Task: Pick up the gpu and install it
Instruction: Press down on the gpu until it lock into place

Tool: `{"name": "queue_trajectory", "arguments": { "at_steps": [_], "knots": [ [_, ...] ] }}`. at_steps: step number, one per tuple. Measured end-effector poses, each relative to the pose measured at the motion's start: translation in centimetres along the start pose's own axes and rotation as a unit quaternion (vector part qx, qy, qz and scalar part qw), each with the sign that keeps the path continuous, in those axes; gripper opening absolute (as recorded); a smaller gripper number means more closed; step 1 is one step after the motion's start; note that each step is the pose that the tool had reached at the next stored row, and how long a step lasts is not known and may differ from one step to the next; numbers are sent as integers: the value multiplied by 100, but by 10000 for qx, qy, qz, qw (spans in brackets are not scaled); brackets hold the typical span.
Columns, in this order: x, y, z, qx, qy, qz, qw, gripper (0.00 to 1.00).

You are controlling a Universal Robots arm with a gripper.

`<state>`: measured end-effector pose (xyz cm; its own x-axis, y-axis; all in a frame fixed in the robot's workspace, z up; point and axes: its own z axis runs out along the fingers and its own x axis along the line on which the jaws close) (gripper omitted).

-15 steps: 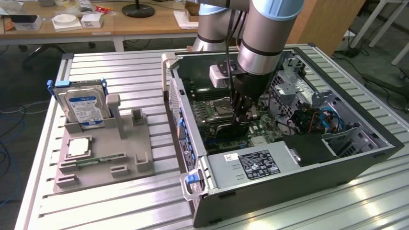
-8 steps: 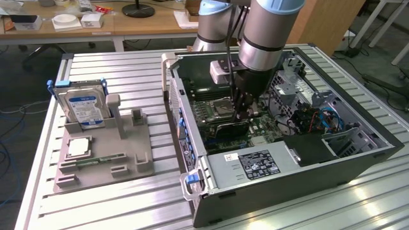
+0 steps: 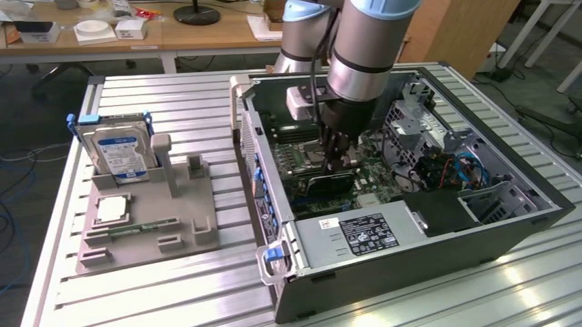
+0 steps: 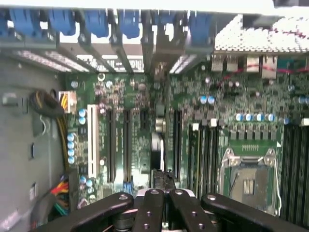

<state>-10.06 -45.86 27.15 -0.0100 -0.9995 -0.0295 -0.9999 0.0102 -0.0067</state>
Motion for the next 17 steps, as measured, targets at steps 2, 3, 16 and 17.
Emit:
{"name": "queue_trajectory", "arguments": {
  "at_steps": [2,3,16,17],
  "knots": [
    [0,39,0,0,0,1,10000,10],
    [1,57,0,0,0,0,10000,10],
    [3,291,5,0,0,0,10000,10],
    [3,305,6,0,0,0,10000,10]
  ]
}}
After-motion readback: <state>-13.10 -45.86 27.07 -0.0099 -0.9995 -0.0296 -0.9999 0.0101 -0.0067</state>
